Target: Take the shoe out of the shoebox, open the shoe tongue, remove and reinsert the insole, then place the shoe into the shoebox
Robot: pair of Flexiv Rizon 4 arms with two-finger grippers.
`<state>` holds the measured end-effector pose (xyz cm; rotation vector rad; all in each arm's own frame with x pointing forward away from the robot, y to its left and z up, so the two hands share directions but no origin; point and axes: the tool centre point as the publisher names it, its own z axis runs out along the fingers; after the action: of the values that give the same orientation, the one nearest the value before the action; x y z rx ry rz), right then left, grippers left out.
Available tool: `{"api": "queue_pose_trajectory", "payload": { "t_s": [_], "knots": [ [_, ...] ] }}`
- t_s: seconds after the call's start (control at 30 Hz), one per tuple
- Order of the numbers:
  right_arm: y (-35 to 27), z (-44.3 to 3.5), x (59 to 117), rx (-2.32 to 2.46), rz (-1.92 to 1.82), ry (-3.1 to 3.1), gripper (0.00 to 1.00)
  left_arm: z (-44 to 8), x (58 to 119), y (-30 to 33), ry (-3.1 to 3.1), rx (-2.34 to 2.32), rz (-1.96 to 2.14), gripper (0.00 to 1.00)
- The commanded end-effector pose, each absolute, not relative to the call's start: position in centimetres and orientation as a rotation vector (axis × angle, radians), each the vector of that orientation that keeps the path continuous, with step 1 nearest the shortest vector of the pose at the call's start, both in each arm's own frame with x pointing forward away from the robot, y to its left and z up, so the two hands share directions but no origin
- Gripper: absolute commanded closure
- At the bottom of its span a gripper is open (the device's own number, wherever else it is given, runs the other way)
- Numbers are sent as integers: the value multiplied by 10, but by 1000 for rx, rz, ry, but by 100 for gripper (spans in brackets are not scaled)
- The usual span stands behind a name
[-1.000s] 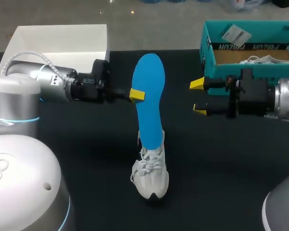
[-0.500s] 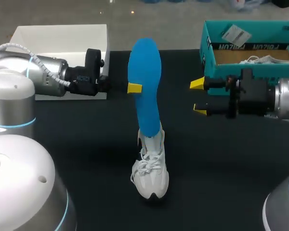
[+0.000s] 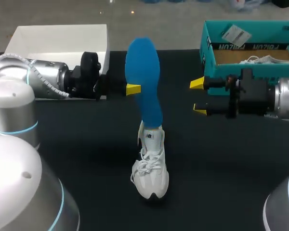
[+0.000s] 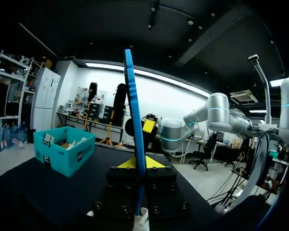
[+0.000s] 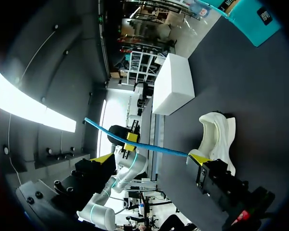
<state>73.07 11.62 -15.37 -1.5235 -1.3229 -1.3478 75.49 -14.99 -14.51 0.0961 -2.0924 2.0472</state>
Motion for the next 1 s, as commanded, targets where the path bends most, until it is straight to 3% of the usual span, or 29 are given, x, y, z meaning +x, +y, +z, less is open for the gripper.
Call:
{"api": "queue_pose_trajectory", "payload": {
  "t_s": [0.03, 0.23, 0.93, 1.0],
  "knots": [
    [118, -155, 730, -1526, -1351, -1321, 0, -147, 750, -150, -2391, -355, 2136, 100],
    [118, -155, 730, -1526, -1351, -1321, 0, -161, 765, -153, -2725, -721, 2311, 100],
    [118, -155, 730, -1526, -1351, -1321, 0, -161, 765, -153, -2725, -721, 2311, 100],
    [118, -155, 730, -1526, -1351, -1321, 0, -165, 769, -151, -2744, -1000, 2302, 100]
  ]
}}
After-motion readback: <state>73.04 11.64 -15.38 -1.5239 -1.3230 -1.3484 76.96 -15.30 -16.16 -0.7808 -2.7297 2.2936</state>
